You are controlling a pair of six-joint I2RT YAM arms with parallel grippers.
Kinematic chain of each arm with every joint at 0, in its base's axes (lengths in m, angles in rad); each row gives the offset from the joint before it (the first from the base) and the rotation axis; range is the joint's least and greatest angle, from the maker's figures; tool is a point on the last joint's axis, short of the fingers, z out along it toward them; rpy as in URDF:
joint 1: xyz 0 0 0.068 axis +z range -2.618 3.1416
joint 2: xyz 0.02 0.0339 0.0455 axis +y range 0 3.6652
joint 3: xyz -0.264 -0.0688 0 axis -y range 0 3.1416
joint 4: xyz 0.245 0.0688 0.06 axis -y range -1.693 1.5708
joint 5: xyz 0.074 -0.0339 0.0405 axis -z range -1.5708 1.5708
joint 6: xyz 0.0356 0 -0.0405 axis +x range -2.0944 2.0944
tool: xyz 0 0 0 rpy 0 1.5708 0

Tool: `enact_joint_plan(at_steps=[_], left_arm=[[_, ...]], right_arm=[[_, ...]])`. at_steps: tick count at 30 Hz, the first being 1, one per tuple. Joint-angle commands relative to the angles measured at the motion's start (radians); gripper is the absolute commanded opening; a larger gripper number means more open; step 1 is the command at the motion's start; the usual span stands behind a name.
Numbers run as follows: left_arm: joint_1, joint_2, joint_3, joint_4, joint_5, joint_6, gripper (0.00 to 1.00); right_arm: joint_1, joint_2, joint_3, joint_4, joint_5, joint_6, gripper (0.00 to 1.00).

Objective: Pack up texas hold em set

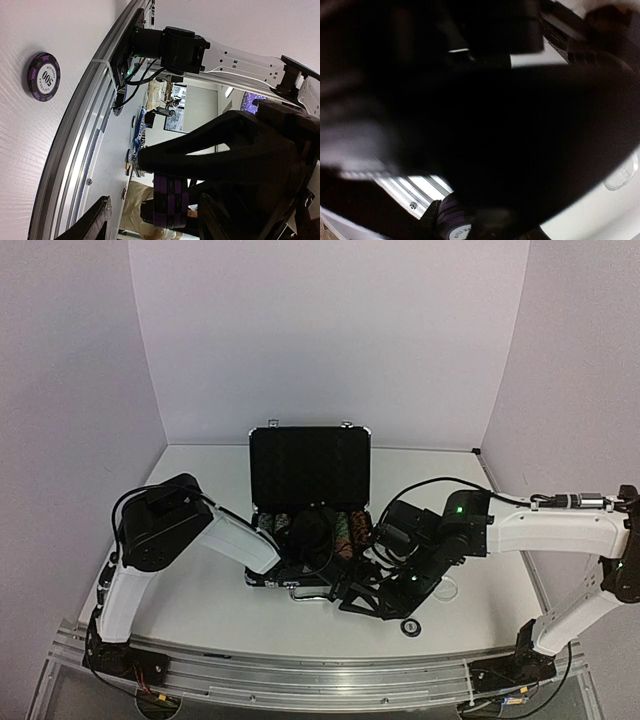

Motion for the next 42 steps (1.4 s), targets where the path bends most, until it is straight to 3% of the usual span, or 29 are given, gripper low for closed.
enact_joint_plan(at_steps=[1, 4, 11, 20, 23, 27, 33, 36, 41, 42], left_arm=[[-0.043, 0.029, 0.064, 0.165, 0.077, -0.068, 0.57], [-0.044, 0.04, 0.053, 0.282, 0.083, -0.155, 0.53], [-0.043, 0.039, 0.043, 0.293, 0.094, -0.163, 0.4], [-0.045, 0.015, 0.023, 0.251, 0.151, -0.117, 0.4], [-0.045, -0.004, 0.021, 0.182, 0.165, -0.063, 0.4], [-0.045, -0.02, 0.054, -0.025, 0.171, 0.09, 0.36], [-0.045, -0.025, 0.058, -0.066, 0.189, 0.125, 0.33], [-0.045, -0.019, 0.068, -0.063, 0.19, 0.123, 0.25], [-0.045, -0.021, 0.073, -0.059, 0.191, 0.117, 0.01], [-0.045, -0.023, 0.074, -0.059, 0.19, 0.117, 0.0]], right_arm=[[0.009, 0.001, 0.034, 0.039, 0.007, -0.031, 0.04], [0.013, -0.016, 0.021, 0.064, 0.007, -0.041, 0.04], [0.013, -0.013, 0.009, 0.067, 0.046, -0.037, 0.04], [0.013, -0.008, 0.007, 0.064, 0.076, -0.034, 0.04], [0.014, -0.01, 0.001, 0.059, 0.075, -0.035, 0.04], [0.014, -0.007, -0.001, 0.055, 0.073, -0.04, 0.04], [0.014, -0.013, -0.003, 0.047, 0.081, -0.044, 0.04], [0.013, -0.013, -0.004, 0.047, 0.083, -0.043, 0.04], [0.014, -0.019, -0.007, 0.047, 0.103, -0.035, 0.04], [0.014, -0.019, -0.007, 0.047, 0.108, -0.032, 0.04]])
